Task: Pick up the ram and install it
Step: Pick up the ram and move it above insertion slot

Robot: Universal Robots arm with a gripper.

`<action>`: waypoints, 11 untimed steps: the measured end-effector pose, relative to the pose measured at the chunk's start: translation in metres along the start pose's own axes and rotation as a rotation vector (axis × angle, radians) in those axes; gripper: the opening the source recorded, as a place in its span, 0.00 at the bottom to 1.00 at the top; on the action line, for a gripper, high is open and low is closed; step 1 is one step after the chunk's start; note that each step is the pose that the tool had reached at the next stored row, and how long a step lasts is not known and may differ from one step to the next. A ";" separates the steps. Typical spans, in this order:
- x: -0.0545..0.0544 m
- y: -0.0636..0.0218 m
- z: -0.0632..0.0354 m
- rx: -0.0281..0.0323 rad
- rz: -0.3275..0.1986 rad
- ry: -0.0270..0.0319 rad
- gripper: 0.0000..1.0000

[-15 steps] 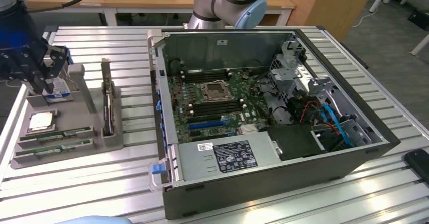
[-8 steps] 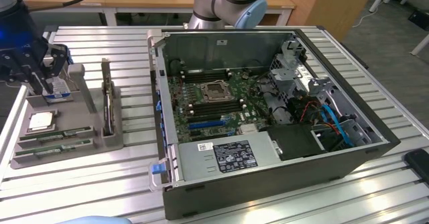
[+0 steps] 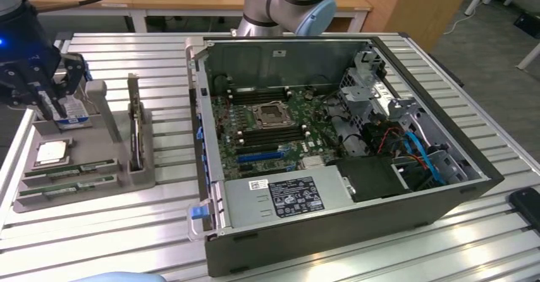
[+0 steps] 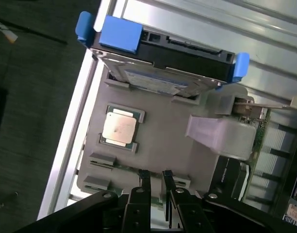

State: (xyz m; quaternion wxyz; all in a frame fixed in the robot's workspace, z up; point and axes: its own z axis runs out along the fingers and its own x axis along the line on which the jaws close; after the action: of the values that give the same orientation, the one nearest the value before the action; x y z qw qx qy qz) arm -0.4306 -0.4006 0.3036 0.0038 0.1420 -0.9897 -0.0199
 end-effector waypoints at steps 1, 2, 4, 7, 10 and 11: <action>0.000 0.0000 0.0001 0.0002 -0.016 0.0007 0.24; 0.000 0.0000 0.0002 0.0003 -0.033 0.0014 0.24; 0.000 0.0000 0.0003 0.0006 -0.066 0.0029 0.24; 0.000 0.0000 0.0006 0.0010 -0.114 0.0049 0.24; 0.000 -0.0001 0.0008 0.0017 -0.163 0.0071 0.24; 0.000 -0.0001 0.0009 0.0020 -0.179 0.0077 0.24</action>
State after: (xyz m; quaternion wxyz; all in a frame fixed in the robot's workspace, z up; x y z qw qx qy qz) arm -0.4306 -0.4007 0.3027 0.0057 0.2299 -0.9730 -0.0186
